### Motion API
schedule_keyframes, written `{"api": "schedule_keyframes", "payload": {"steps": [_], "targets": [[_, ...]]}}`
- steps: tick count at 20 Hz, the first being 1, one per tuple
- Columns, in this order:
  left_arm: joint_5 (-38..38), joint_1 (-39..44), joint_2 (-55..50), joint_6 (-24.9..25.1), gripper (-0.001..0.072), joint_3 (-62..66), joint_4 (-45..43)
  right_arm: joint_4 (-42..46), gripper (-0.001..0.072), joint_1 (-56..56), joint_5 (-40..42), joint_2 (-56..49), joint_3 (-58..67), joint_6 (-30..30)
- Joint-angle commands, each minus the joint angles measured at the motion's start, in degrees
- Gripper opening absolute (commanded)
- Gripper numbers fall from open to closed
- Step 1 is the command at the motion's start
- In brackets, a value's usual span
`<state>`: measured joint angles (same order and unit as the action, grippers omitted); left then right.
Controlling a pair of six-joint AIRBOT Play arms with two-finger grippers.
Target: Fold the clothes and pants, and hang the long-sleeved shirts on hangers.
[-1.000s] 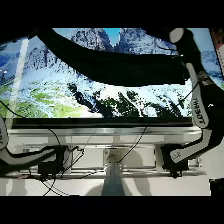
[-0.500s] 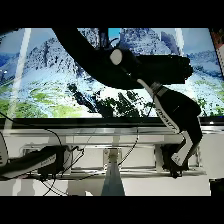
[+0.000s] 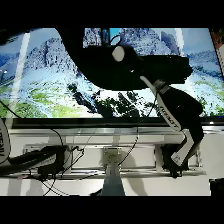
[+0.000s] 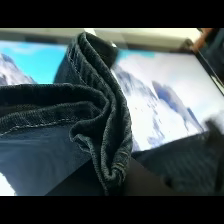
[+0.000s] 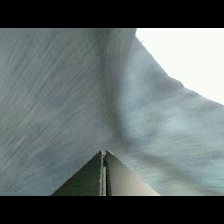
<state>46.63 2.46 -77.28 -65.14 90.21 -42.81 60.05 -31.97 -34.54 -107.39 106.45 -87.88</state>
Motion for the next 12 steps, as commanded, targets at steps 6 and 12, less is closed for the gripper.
{"api": "schedule_keyframes", "payload": {"steps": [6, 12], "targets": [[-0.6, 21.6, -13.2, -0.2, 0.0056, 0.0, 3.0, 2.3, 0.0045, 24.0, -11.6, 7.9, 0.1, 0.1], [2.1, 25.0, -14.8, -0.4, 0.0693, 0.0, -6.9, 2.2, 0.0045, 34.4, -21.3, 11.2, 0.1, 0.2]]}}
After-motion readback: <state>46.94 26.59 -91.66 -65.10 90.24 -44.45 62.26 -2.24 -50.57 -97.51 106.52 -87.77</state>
